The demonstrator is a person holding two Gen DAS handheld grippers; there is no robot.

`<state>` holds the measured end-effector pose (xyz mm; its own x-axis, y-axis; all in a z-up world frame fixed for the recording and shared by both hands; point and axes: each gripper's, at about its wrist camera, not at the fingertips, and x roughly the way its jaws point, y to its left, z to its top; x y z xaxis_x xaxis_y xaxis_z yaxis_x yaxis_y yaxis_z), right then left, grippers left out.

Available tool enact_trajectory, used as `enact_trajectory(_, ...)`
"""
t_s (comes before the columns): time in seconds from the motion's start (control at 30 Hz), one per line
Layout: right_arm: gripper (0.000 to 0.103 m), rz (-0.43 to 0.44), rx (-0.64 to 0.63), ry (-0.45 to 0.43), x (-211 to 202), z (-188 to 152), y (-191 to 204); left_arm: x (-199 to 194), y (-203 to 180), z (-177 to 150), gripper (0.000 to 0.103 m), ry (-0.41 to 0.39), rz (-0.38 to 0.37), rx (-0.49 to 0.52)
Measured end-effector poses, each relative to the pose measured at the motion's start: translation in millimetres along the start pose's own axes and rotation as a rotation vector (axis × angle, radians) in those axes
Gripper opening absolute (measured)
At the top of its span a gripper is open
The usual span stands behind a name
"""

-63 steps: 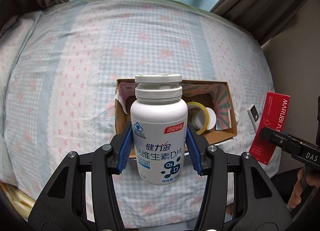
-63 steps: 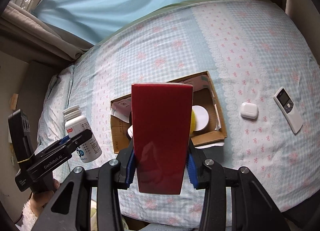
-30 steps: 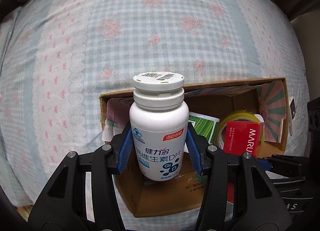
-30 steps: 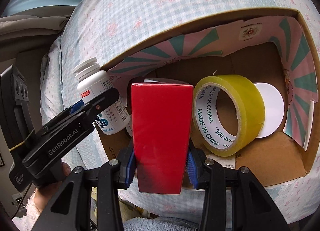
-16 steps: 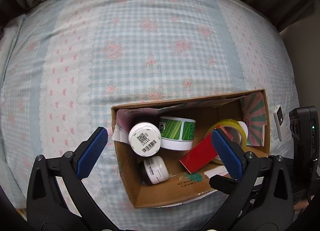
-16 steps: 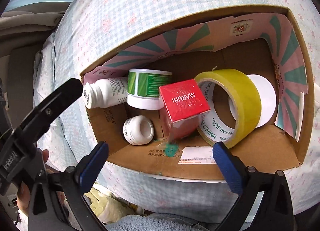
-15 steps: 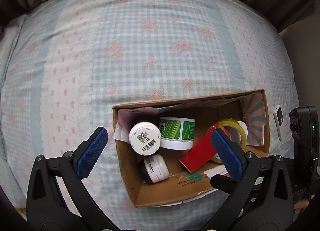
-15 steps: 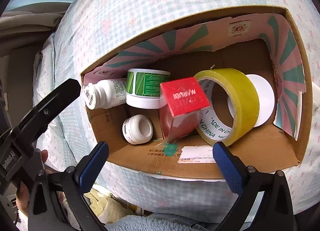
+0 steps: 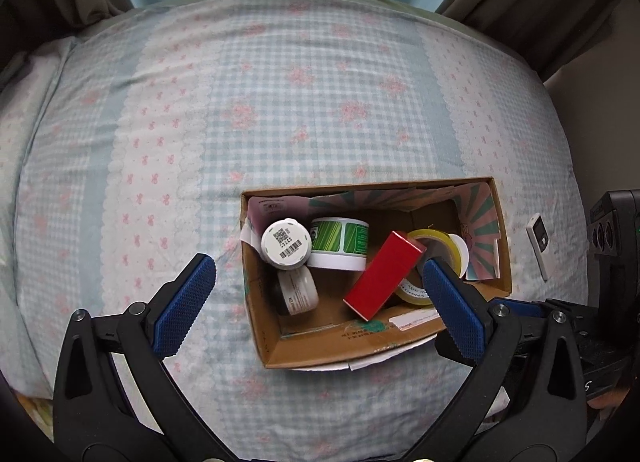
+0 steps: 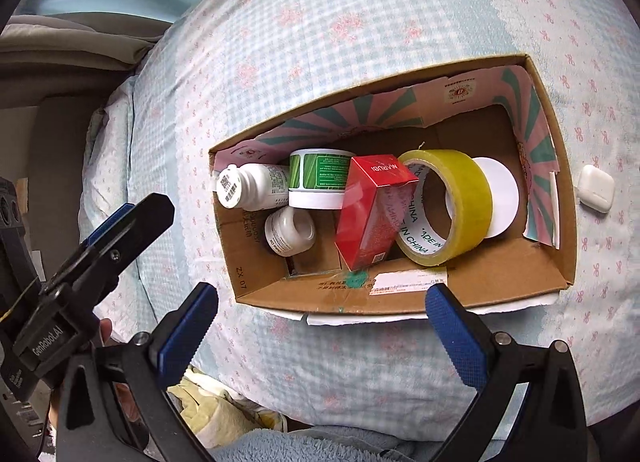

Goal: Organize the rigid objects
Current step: 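Raise both tools from the box and move toward the earbud case and remote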

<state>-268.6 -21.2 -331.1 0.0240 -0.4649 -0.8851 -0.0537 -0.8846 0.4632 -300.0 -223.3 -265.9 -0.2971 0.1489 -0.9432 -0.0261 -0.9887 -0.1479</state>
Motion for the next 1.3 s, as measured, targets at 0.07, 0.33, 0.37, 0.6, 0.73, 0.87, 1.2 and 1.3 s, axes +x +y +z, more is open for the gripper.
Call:
enact_trajectory(0.07,0.103,-0.009,-0.017,-0.021,-7.5,-8.5,4.6,-11.9,-0.4,-8.2,0.103,-0.014,0.011,-0.004)
enact_trajectory(0.33,0.103,-0.046,-0.053,-0.088,-34.4,-45.0,11.8,-56.3,8.2,-46.1,0.103,-0.062,0.012,-0.046)
enact_trajectory(0.37,0.103,-0.052,-0.05,-0.103,-39.9,-49.4,10.9,-59.8,8.6,-49.3,0.103,-0.065,0.013,-0.047)
enact_trajectory(0.6,0.103,-0.17,-0.048,-0.187,-81.9,-88.2,-7.1,-73.0,-1.5,-60.8,0.103,-0.095,-0.025,-0.042)
enact_trajectory(0.73,0.103,-0.26,-0.056,-0.237,-106.9,-104.8,-24.4,-78.5,-18.5,-65.1,0.103,-0.131,-0.047,-0.047)
enact_trajectory(0.87,0.103,-0.339,-0.07,-0.273,-133.1,-118.0,-50.4,-80.4,-48.1,-70.8,0.103,-0.136,-0.051,-0.024)
enact_trajectory(1.2,0.103,-0.402,-0.129,-0.35,-197.5,-134.7,-150.7,-81.4,-157.2,-103.2,0.103,-0.141,0.02,0.013)
enact_trajectory(1.3,0.103,-0.408,-0.168,-0.369,-219.0,-139.1,-180.4,-72.4,-199.0,-116.1,0.103,-0.132,0.012,0.012)
